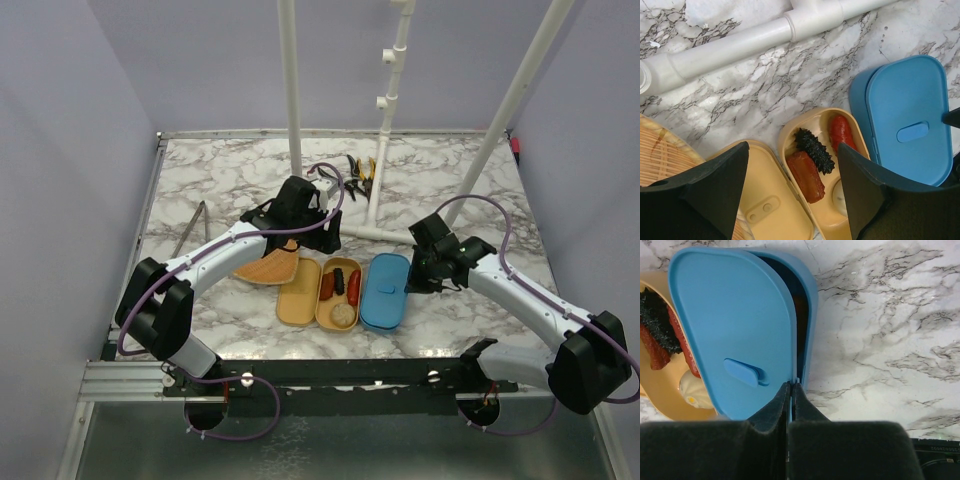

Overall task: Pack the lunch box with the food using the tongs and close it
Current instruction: Close the box lid on the packing box.

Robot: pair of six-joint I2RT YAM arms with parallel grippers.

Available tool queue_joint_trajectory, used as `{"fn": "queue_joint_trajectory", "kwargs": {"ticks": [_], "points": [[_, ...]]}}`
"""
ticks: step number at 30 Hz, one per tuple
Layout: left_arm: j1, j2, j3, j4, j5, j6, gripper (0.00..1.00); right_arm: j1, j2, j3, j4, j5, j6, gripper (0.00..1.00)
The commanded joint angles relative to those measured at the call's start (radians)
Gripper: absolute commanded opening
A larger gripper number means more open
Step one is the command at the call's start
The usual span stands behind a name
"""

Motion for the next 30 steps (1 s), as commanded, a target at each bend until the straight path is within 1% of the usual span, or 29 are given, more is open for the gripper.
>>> {"fn": "queue_joint_trajectory", "kwargs": {"ticks": [1,8,13,26,27,30], "points": [[0.001,0.009,-0.009,0.008,0.028,0.007,0.73,0.000,0.008,-0.027,0.024,-0.042,-0.023,0.01],[0.002,0.014,-0.009,0.008,0.035,0.006,0.73,-0.004,0.015,-0.069,0.063,-0.094,-0.023,0.01],[0.001,0.012,-0.009,0.006,0.037,0.005,0.73,-0.031,-0.003,-0.086,0.076,-0.115,-0.035,0.01],[0.001,0.014,-0.009,0.007,0.043,0.005,0.73,-0.033,0.017,-0.083,0.065,-0.082,-0.047,0.01],[0.002,0.014,-0.009,0.006,0.044,0.005,0.73,-0.033,0.019,-0.079,0.062,-0.080,-0.048,0.03],[0.001,0.016,-0.009,0.006,0.046,0.005,0.73,-0.033,0.021,-0.068,0.060,-0.084,-0.050,0.18]]}}
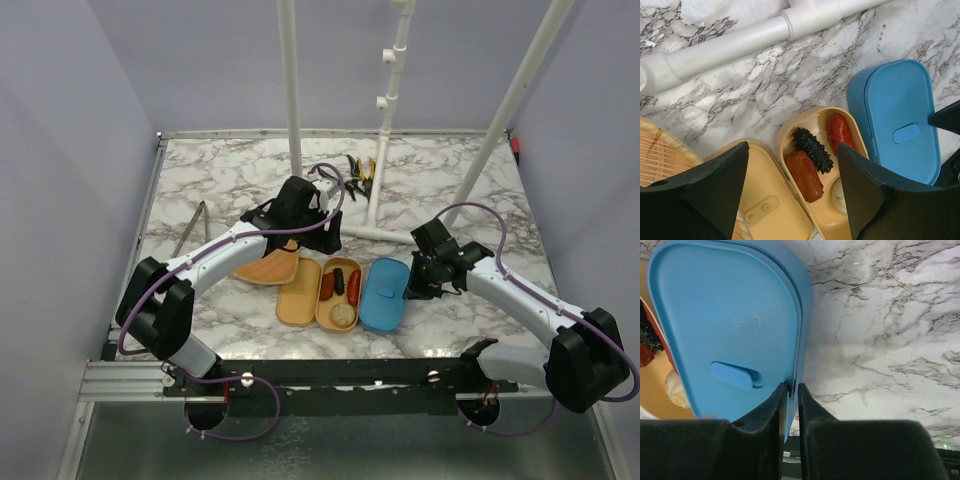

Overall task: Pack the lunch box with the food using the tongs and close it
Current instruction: Close the box lid on the packing box.

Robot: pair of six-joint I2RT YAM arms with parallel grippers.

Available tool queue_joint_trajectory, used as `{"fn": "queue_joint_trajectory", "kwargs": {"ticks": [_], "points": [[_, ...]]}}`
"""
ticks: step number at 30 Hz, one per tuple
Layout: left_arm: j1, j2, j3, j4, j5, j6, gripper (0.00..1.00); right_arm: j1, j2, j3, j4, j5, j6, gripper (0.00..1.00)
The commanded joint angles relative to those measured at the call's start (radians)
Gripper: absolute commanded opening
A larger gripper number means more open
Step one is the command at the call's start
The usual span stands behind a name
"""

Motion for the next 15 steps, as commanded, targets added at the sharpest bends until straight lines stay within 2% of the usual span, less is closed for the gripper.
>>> {"fn": "queue_joint_trajectory", "kwargs": {"ticks": [1,3,6,11,15], "points": [[0.002,0.011,-0.009,0.006,0.034,0.005,0.72,-0.001,0.009,0.016,-0.008,-0.004,-0.020,0.20],[0.002,0.012,-0.009,0.007,0.035,0.006,0.73,-0.002,0.007,0.028,-0.012,-0.005,-0.020,0.28],[0.001,0.010,-0.009,0.006,0.035,0.006,0.73,-0.001,0.006,0.057,-0.031,0.003,-0.022,0.33],[0.001,0.009,-0.009,0.006,0.036,0.005,0.73,-0.001,-0.016,0.108,-0.085,0.055,-0.038,0.41],[0.002,0.010,-0.009,0.006,0.039,0.006,0.73,0.000,-0.048,0.118,-0.051,-0.015,-0.092,0.43]]}}
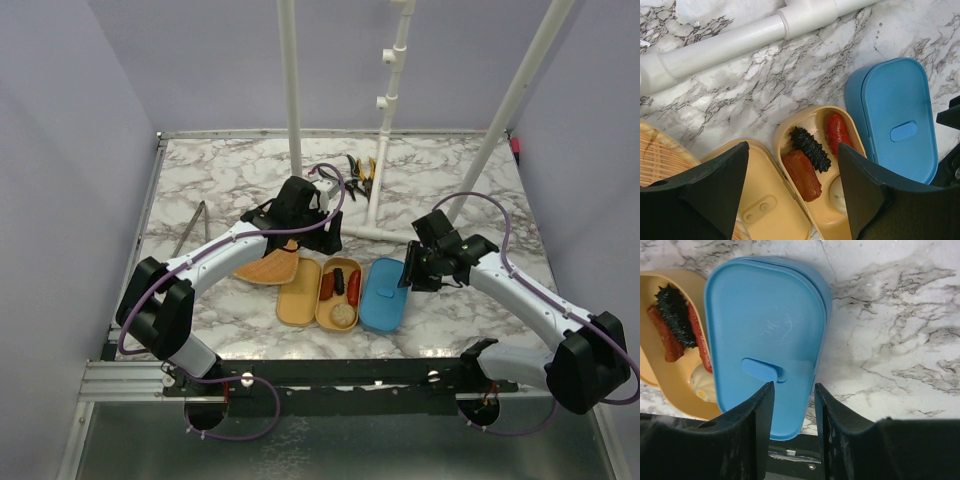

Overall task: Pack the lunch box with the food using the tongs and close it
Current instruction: Close the box lid on the packing box.

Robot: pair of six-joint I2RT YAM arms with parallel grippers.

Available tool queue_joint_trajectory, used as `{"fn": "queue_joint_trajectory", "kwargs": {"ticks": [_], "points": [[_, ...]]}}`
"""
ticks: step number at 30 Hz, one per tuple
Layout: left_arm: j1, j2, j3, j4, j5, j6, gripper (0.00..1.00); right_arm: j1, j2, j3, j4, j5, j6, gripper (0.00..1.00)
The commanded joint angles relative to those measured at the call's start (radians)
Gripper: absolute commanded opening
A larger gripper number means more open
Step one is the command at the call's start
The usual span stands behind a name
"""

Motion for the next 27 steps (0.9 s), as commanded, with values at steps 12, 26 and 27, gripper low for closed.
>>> {"fn": "queue_joint_trajectory", "kwargs": {"ticks": [12,26,27], "points": [[0.001,0.027,-0.007,0.006,0.036,0.001,0.73,0.120,-0.016,0.018,0.039,-0.055,-0.023,0.45],[0.001,0.025,-0.007,0.003,0.027,0.003,0.73,0.278,0.158,0.021,0.000,0.150,0.065,0.49],[0.001,0.024,-0.007,0.004,0.027,0.005,0.73,0.281,0.170,0.019,-0.001,0.157,0.067,0.50]]}}
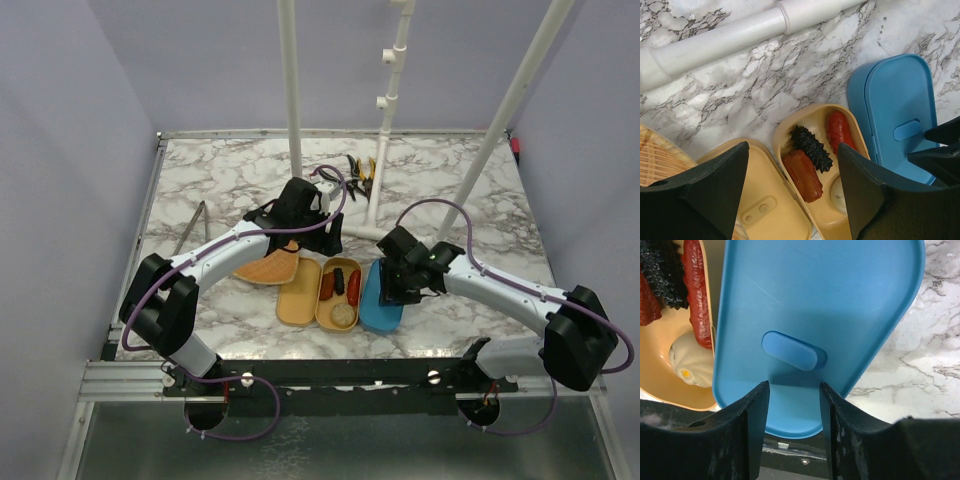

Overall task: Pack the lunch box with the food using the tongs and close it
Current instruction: Close the box lid on the packing box.

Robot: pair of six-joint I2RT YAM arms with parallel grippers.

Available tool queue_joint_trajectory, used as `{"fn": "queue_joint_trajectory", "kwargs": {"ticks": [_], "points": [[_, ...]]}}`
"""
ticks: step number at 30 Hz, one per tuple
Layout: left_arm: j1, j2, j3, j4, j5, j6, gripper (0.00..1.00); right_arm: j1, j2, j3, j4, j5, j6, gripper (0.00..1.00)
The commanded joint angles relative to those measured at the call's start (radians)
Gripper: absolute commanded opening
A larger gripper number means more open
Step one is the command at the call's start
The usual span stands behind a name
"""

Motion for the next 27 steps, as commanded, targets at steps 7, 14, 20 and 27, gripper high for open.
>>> {"fn": "queue_joint_trajectory", "kwargs": {"ticks": [7,14,20,27], "points": [[0.002,-0.001,-0.006,0.002,0.014,0.007,0.73,0.032,0.086,-0.031,-0.043,0.114,0.047,0.50],[0.001,-0.001,-0.006,0.001,0.015,0.006,0.73,0.059,0.131,-0.046,-0.019,0.109,0.064,0.50],[0.002,-0.013,-0.006,0.000,-0.002,0.008,0.73,0.082,0.202,-0.036,-0.025,0.119,0.076,0.51],[0.001,-0.040,-0.009,0.001,-0.037,0.012,0.73,0.110,0.256,-0.034,-0.047,0.148,0.091,0.51]]}}
